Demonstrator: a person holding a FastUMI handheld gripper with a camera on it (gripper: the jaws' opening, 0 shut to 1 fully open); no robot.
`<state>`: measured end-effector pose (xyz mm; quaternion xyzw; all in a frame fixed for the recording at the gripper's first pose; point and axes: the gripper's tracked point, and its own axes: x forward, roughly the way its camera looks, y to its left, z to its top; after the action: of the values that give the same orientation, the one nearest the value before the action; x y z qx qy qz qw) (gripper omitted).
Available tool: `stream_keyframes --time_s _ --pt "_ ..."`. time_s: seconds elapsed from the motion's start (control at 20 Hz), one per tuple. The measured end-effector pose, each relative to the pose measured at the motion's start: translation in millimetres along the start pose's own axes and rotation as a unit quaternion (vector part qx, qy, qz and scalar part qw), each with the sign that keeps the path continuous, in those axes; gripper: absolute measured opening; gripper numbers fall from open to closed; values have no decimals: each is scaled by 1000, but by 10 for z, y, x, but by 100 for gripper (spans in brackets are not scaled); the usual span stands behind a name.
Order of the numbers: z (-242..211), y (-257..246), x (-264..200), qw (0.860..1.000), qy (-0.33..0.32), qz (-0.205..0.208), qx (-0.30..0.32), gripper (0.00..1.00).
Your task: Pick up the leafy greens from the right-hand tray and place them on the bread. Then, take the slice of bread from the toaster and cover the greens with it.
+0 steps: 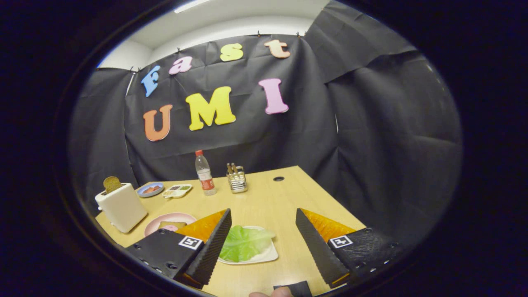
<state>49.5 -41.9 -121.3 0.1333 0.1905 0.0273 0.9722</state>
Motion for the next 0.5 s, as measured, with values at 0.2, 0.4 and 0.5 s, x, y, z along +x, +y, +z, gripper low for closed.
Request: stream_keyframes --time_s 0.2,0.4,0.5 --pt "-377 -56 382 992 96 18 81 96" --pt "-535 -105 668 985 135 18 110 96" --pt "-624 -68 775 983 145 20 108 96"
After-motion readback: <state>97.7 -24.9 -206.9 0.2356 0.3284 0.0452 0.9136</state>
